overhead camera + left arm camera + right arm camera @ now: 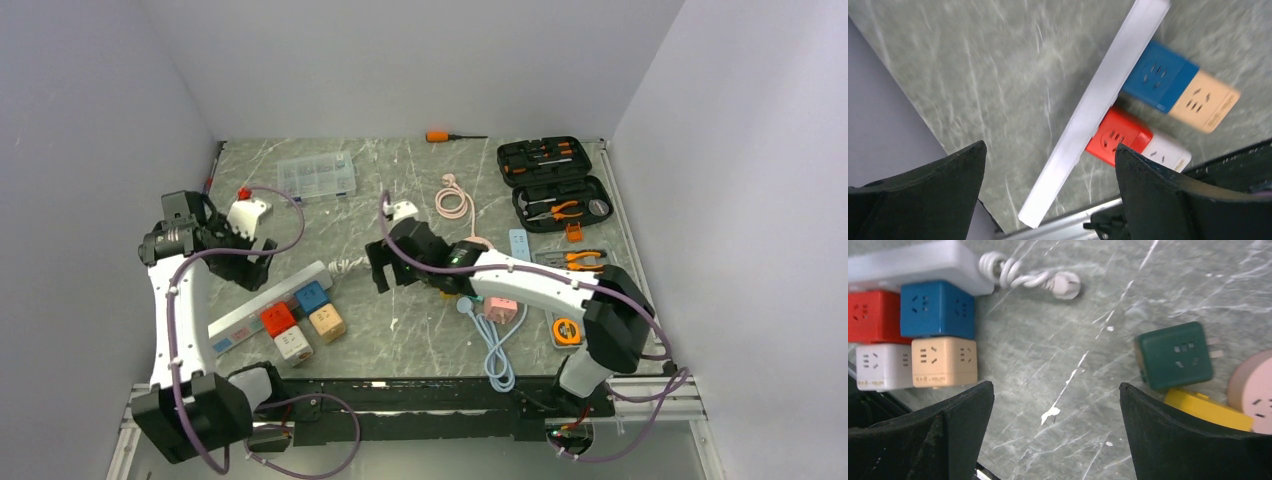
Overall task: Pull the plug off the socket
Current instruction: Move the socket to the center of the board, then remove the plug from the socket.
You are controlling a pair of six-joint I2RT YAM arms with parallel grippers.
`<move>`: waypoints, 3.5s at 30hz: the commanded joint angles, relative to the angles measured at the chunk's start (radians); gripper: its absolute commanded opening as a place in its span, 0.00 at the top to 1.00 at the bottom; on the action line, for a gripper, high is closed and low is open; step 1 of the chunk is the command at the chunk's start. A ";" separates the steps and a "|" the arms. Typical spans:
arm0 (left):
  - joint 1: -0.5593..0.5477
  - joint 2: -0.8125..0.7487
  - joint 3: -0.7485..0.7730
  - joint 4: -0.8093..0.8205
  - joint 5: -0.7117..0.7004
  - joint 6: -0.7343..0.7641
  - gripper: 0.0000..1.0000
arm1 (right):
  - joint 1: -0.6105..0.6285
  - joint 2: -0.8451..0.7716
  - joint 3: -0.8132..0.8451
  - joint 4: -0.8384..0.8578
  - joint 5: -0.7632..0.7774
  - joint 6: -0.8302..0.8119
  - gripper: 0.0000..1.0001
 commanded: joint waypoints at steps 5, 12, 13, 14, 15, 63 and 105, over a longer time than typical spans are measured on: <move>0.139 -0.010 -0.177 -0.065 0.021 0.260 0.01 | 0.095 0.086 0.059 -0.013 0.032 -0.064 0.03; 0.231 -0.020 -0.292 -0.009 -0.076 0.378 0.01 | 0.131 0.140 0.089 -0.008 0.030 -0.094 0.03; 0.247 -0.011 -0.298 -0.013 -0.081 0.395 0.01 | 0.135 0.148 0.094 -0.011 0.033 -0.097 0.03; 0.265 0.000 -0.302 -0.018 -0.085 0.410 0.00 | 0.138 0.152 0.097 -0.014 0.037 -0.099 0.03; 0.279 0.010 -0.307 -0.022 -0.091 0.423 0.01 | 0.141 0.156 0.098 -0.014 0.040 -0.101 0.03; -0.379 0.317 -0.287 0.365 -0.184 -0.178 0.96 | 0.086 -0.177 -0.311 -0.026 0.235 0.019 0.13; 0.112 0.008 -0.227 -0.028 0.124 0.167 0.01 | 0.115 0.397 0.293 0.174 -0.148 -0.289 0.08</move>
